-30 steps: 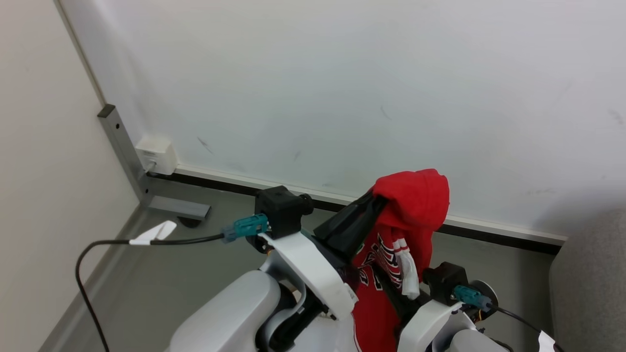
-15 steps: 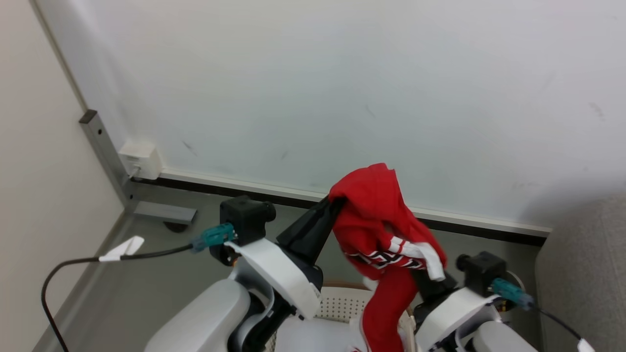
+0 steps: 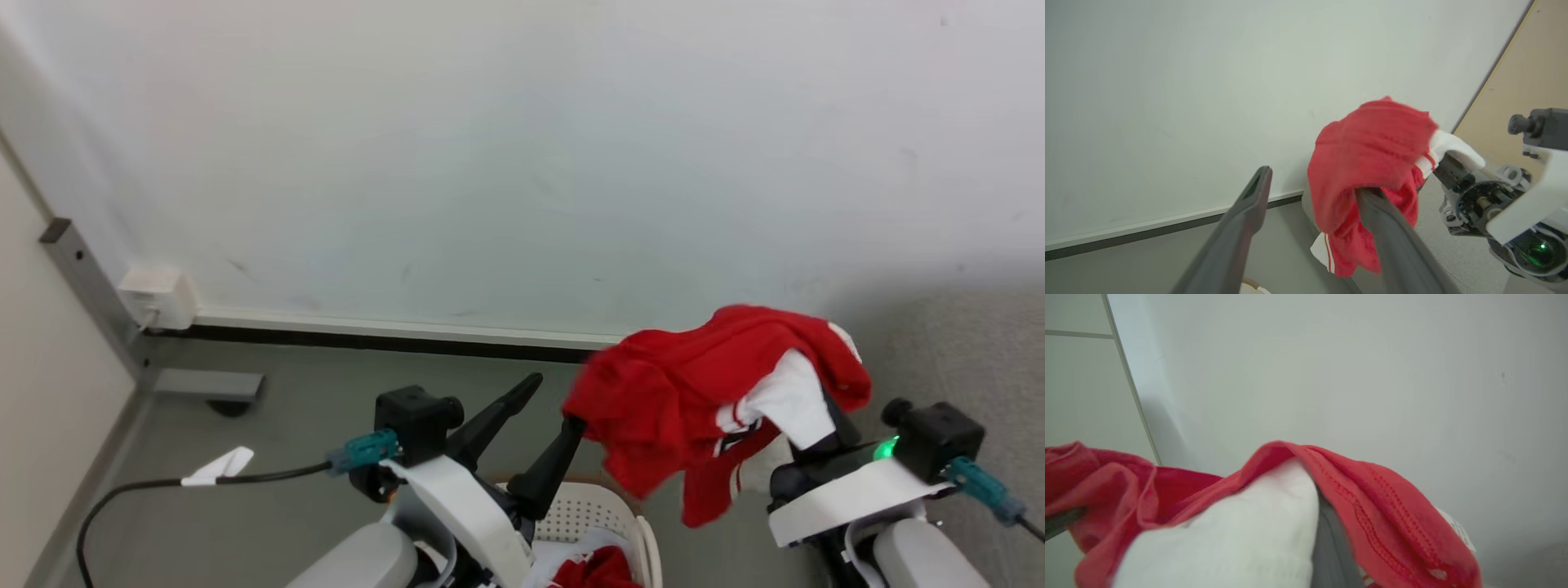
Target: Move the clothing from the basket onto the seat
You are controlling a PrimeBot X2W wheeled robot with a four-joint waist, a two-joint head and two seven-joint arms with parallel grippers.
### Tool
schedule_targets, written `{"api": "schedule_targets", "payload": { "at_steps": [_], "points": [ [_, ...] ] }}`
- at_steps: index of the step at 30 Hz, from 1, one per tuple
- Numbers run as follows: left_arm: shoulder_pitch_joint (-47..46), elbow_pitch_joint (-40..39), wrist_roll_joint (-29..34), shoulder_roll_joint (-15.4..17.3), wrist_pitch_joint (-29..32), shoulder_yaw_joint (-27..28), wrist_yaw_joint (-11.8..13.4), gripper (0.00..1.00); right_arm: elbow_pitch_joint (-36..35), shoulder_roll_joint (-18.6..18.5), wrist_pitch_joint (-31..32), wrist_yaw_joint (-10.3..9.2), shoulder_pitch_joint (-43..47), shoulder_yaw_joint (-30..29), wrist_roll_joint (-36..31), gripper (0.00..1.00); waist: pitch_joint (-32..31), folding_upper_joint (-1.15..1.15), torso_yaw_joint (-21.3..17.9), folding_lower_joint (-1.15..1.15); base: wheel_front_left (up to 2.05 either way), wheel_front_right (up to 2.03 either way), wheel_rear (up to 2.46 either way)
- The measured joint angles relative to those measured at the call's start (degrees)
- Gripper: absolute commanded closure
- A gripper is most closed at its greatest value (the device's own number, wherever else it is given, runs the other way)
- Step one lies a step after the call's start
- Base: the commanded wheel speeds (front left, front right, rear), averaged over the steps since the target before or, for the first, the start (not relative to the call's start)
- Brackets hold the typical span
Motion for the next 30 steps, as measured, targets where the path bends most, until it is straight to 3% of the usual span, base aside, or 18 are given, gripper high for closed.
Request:
{"api": "schedule_targets", "payload": {
  "at_steps": [16, 30],
  "points": [
    [1.1, 1.7, 2.3, 0.9, -2.8, -1.8, -0.3, 0.0, -7.9, -5.2, 0.0, 0.0, 1.8, -5.8, -2.5, 1.0, 1.1, 0.0, -13.6, 0.0, 0.0, 0.0, 0.0],
    [0.3, 5.0, 6.2, 1.4, -5.1, -3.3, -1.2, 0.0, -10.0, -6.5, 0.0, 0.0, 4.3, -7.6, -2.3, 1.0, 2.2, 0.0, -25.8, 0.0, 0.0, 0.0, 0.0]
  ]
}}
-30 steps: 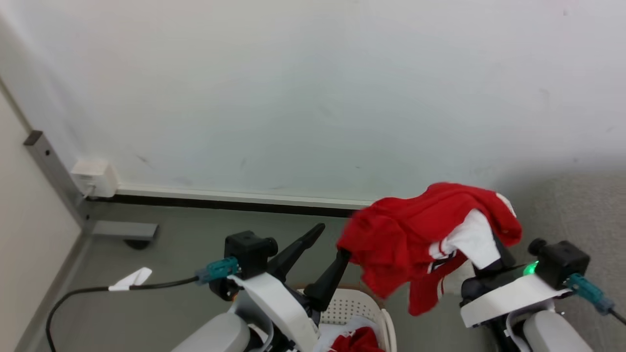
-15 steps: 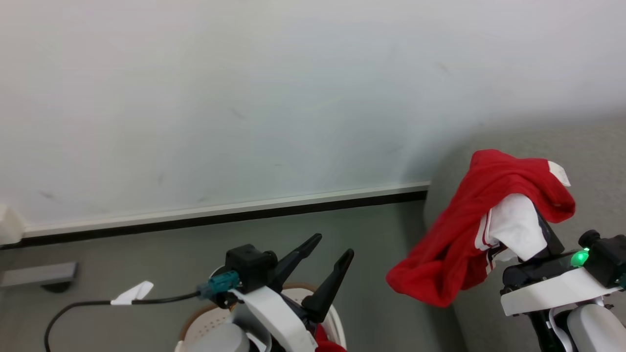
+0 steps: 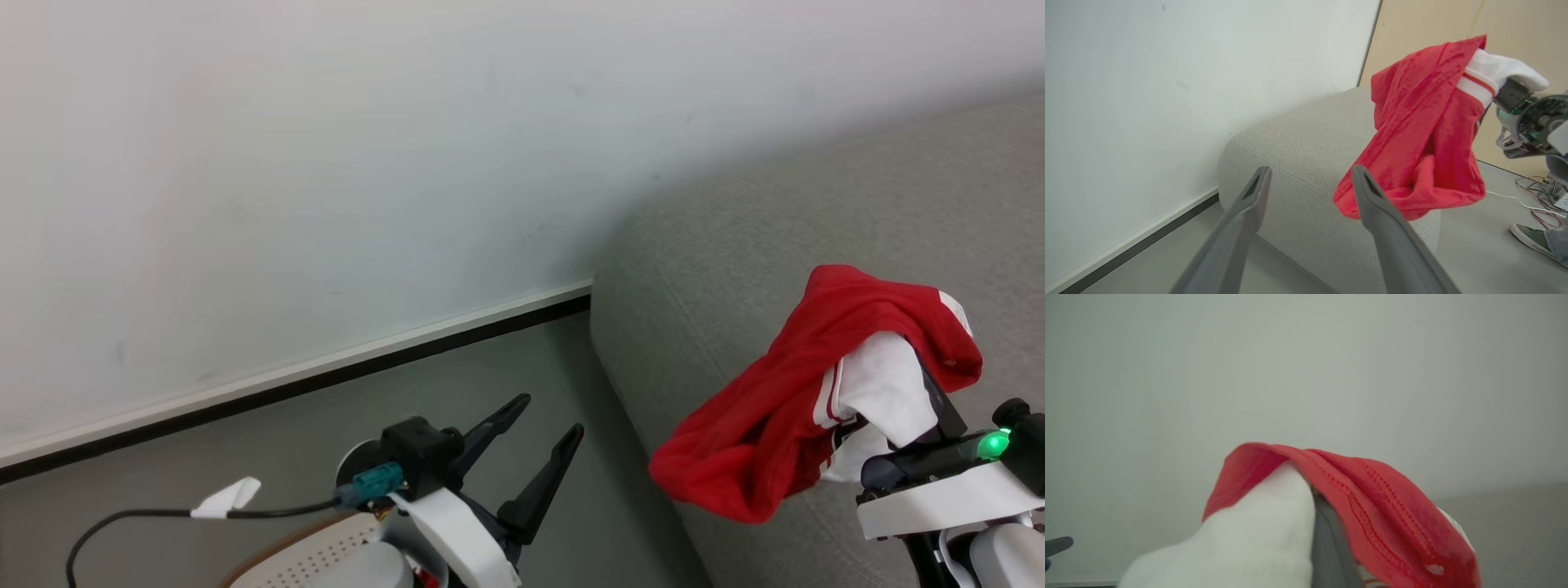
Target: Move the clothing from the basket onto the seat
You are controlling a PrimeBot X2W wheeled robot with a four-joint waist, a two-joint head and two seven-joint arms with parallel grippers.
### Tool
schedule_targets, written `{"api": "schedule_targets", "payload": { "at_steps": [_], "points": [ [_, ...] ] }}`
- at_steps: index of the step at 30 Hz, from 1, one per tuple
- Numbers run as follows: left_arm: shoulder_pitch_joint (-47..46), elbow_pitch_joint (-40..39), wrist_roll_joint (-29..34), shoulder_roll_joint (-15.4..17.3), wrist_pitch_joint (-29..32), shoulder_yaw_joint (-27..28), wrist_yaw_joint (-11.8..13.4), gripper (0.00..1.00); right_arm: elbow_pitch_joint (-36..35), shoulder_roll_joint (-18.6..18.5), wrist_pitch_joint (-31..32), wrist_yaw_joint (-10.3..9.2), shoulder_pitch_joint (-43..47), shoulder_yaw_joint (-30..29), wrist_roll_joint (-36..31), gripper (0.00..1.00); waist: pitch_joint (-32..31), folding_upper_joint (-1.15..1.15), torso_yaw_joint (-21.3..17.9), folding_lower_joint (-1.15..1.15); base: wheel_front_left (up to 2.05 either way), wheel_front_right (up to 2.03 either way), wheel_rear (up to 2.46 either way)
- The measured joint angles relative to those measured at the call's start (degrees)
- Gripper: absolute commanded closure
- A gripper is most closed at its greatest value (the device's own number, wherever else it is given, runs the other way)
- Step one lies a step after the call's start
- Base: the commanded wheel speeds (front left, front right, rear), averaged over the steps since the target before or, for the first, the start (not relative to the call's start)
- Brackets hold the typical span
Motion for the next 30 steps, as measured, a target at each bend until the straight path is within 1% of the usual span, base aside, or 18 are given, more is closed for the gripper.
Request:
{"api": "schedule_targets", "payload": {
  "at_steps": [3, 6, 11, 14, 18, 21, 25, 30],
  "points": [
    [-0.5, 0.0, 1.9, -0.1, -0.8, -0.1, -0.1, 0.0, -0.1, 0.0, 0.0, 0.0, 0.1, -0.1, 0.2, 1.0, 0.3, 0.0, -1.4, 0.0, 0.0, 0.0, 0.0],
    [-0.8, -0.1, 2.2, -0.4, -1.2, 0.3, -0.2, 0.0, -0.2, 0.0, 0.0, 0.0, 0.1, -0.3, 0.3, 1.0, 0.6, 0.0, -2.3, 0.0, 0.0, 0.0, 0.0],
    [-1.0, 0.3, 2.8, -0.6, -1.4, 0.3, -0.3, 0.0, -0.2, -0.1, 0.0, 0.0, -0.2, -0.4, 0.3, 1.0, 1.8, 0.0, -2.8, 0.0, 0.0, 0.0, 0.0],
    [-1.9, 0.3, 3.1, -0.5, -1.3, 0.2, -0.4, 0.0, 0.5, -0.1, 0.0, 0.0, -1.9, -0.4, 0.3, 1.0, 3.1, 0.0, -2.8, 0.0, 0.0, 0.0, 0.0],
    [-3.6, -0.7, 3.7, 0.4, 0.0, 0.0, -0.6, 0.0, 1.8, -0.8, 0.0, 0.0, -6.3, -1.9, 1.0, 1.0, 5.9, 0.0, -2.4, 0.0, 0.0, 0.0, 0.0],
    [-5.4, -2.1, 5.0, 1.5, 1.6, -0.2, -0.7, 0.0, 3.3, -2.5, 0.0, 0.0, -10.8, -2.5, 0.4, 1.0, 8.6, 0.0, -1.9, 0.0, 0.0, 0.0, 0.0],
    [-8.4, -4.7, 5.9, 3.3, 3.9, 0.1, -0.8, 0.0, 4.7, -3.9, 0.0, 0.0, -17.6, -5.2, 0.9, 1.0, 13.2, 0.0, -0.9, 0.01, 0.0, 0.0, 0.0],
    [-11.8, -8.6, 7.4, 5.6, 7.0, -0.1, -1.1, 0.0, 8.3, -7.1, 0.0, 0.0, -25.7, -9.4, 1.8, 1.0, 19.9, 0.0, 0.7, 0.01, 0.0, 0.0, 0.0]
  ]
}}
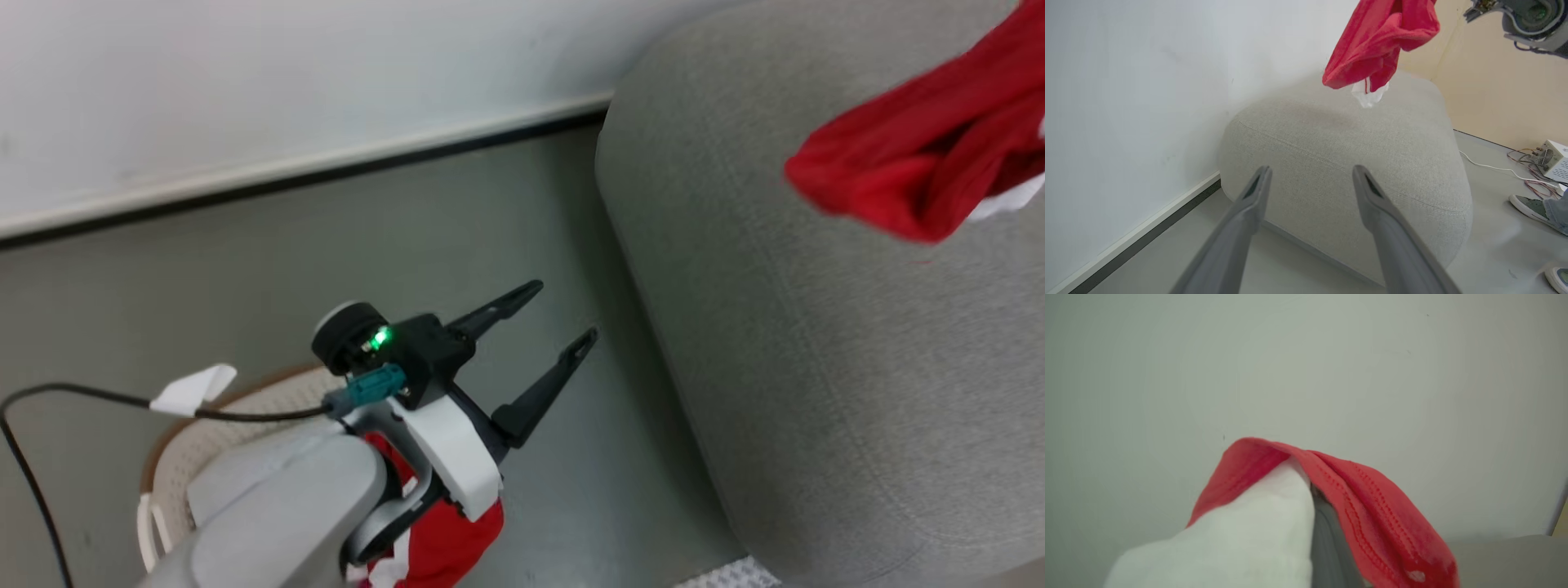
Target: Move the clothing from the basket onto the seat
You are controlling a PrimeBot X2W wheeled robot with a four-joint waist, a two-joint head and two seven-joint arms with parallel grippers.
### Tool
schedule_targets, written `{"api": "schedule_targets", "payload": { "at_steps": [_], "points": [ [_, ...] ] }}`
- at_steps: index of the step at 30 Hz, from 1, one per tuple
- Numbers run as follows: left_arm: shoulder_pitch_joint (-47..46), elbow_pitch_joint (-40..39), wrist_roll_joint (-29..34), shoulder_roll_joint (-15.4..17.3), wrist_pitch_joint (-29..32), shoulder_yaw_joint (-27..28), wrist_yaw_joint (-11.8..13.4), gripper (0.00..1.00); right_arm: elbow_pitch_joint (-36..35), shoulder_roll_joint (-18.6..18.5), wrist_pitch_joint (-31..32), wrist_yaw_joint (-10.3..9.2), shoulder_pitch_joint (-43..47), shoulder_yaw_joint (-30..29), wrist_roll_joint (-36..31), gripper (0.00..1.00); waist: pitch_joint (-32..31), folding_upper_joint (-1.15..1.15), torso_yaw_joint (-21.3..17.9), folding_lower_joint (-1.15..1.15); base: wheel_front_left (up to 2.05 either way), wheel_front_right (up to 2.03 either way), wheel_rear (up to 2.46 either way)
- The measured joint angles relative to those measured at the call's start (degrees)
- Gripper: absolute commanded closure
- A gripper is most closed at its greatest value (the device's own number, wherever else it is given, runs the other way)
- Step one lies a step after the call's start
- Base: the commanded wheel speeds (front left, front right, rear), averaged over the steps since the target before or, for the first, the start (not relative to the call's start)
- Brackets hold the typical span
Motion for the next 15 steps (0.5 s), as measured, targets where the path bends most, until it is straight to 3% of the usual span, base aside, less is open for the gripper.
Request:
{"api": "schedule_targets", "payload": {
  "at_steps": [6, 15],
  "points": [
    [-2.0, -3.7, 1.4, 3.0, 2.3, 0.9, 0.6, 0.0, 6.9, -4.2, 0.0, 0.0, -7.8, -4.0, 0.4, 1.0, 7.8, 0.0, 2.3, 0.01, 0.0, 0.0, 0.0],
    [-2.9, -6.4, 1.6, 5.2, 2.4, 2.3, 1.9, 0.0, 18.9, -13.5, 0.0, 0.0, -12.4, -10.4, -5.6, 1.0, 15.4, 0.0, 7.6, 0.0, 0.0, 0.0, 0.0]
  ]
}}
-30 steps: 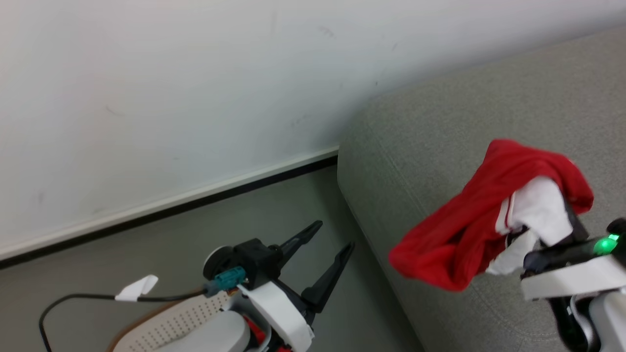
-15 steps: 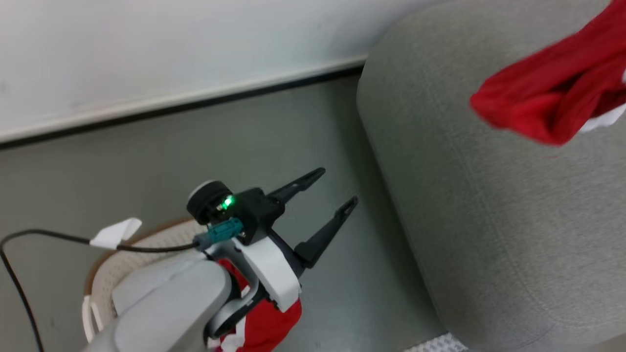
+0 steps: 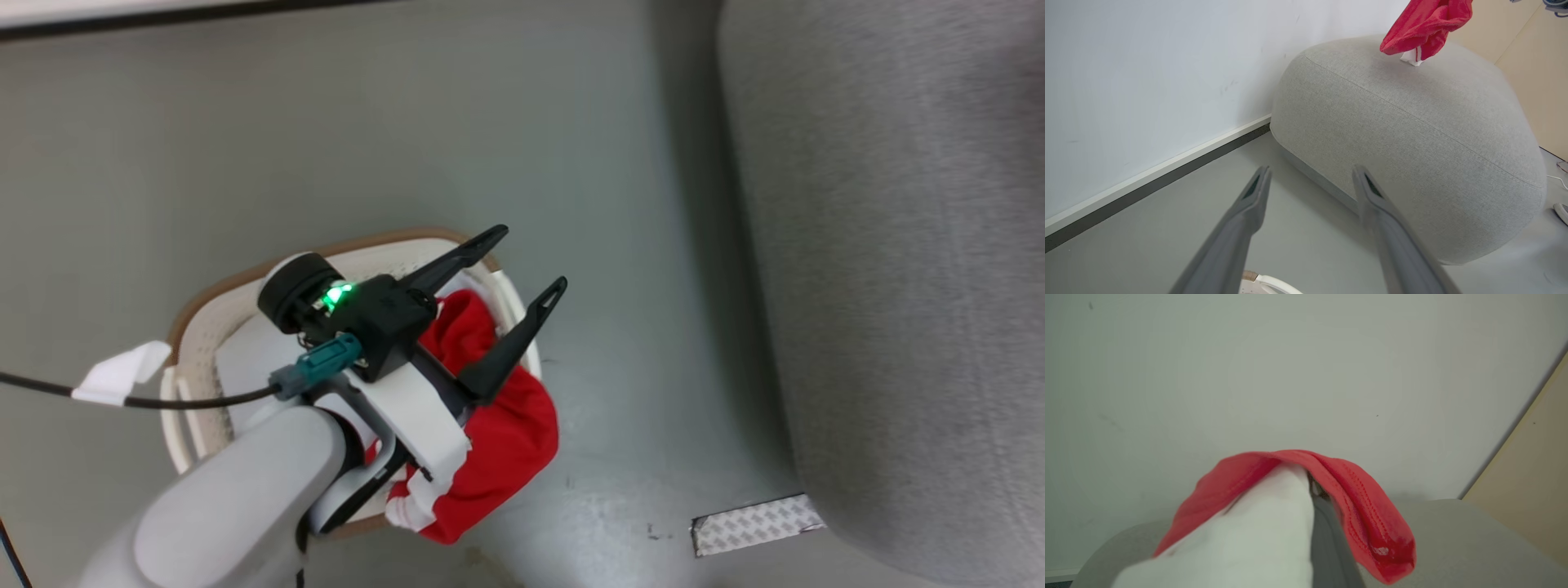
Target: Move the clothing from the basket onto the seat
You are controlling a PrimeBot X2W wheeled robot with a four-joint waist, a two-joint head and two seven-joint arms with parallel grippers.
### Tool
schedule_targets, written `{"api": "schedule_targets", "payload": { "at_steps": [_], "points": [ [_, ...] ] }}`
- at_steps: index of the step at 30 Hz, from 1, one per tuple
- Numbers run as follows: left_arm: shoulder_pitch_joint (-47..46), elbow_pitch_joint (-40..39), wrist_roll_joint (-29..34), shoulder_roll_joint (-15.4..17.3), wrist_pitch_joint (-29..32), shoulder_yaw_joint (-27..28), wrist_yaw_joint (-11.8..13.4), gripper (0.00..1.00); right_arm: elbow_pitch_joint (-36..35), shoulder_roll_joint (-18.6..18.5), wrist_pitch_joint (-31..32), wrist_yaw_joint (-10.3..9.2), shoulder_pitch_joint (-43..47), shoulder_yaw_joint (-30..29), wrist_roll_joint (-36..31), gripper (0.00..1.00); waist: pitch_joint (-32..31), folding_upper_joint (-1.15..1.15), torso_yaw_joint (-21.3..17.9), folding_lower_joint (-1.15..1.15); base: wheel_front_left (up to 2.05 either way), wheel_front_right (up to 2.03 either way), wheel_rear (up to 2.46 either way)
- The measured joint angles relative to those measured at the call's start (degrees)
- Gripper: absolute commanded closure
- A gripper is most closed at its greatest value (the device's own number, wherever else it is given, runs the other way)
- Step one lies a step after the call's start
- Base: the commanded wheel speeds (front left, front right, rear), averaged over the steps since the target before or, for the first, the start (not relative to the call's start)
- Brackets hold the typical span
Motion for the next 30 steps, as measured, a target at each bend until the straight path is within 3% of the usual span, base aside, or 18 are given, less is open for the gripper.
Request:
{"api": "schedule_targets", "payload": {
  "at_steps": [4, 9, 10, 12, 13, 18, 23, 26, 30],
  "points": [
    [0.1, -0.1, 0.0, 0.5, -0.4, 0.2, 0.3, 0.0, 7.1, -0.1, 2.5, 0.0, -1.5, -0.2, -3.3, 1.0, 1.6, 0.0, 1.9, 0.0, 0.0, 0.0, 0.0],
    [0.2, 0.3, -0.2, 0.3, -0.9, 0.1, 0.4, 0.0, 13.3, 2.0, 11.7, 0.0, -4.2, 4.2, -7.8, 0.98, 1.7, 0.0, 3.0, 0.0, 0.0, 0.0, 0.0],
    [0.2, 0.6, -0.2, 0.1, -1.1, 0.1, 0.4, 0.0, 13.7, 3.0, 13.9, 0.0, -4.9, 5.3, -8.3, 0.84, 1.4, 0.0, 3.1, 0.0, 0.0, 0.0, 0.0],
    [0.5, 1.2, -0.5, -0.5, -1.5, 0.0, 0.4, 0.0, 14.6, 4.4, 18.2, 0.01, -5.7, 7.1, -9.0, 0.45, 0.6, 0.0, 3.3, -0.01, 0.0, 0.0, 0.0],
    [0.7, 1.7, -0.7, -0.7, -1.8, -0.1, 0.4, 0.0, 15.1, 4.5, 20.3, 0.01, -5.8, 7.8, -9.0, 0.0, 0.2, 0.0, 3.4, -0.01, 0.0, 0.0, 0.0],
    [2.4, 4.8, -2.5, -2.7, -4.3, -0.5, 0.3, 0.0, 15.3, 3.9, 29.4, 0.01, -4.9, 12.8, -3.3, 0.0, -3.5, 0.0, 3.8, -0.01, 0.0, 0.0, 0.0],
    [4.4, 8.1, -4.0, -4.6, -6.9, -0.4, 0.0, 0.0, 12.4, 0.0, 36.2, 0.0, -1.3, 18.2, 2.4, 0.0, -8.6, 0.0, 4.1, -0.03, 0.0, 0.0, 0.0],
    [6.0, 10.0, -4.9, -5.0, -8.0, 0.0, 0.0, 0.0, 8.7, -2.2, 37.5, 0.0, 0.4, 21.5, 4.9, 0.0, -12.0, 0.0, 4.1, -0.03, 0.0, 0.0, 0.0],
    [8.7, 12.0, -6.8, -5.5, -9.1, 1.1, 0.7, 0.0, 1.7, -4.7, 34.3, 0.0, 3.2, 24.5, 9.4, 0.0, -16.7, 0.0, 4.0, -0.03, 0.0, 0.0, 0.0]
  ]
}}
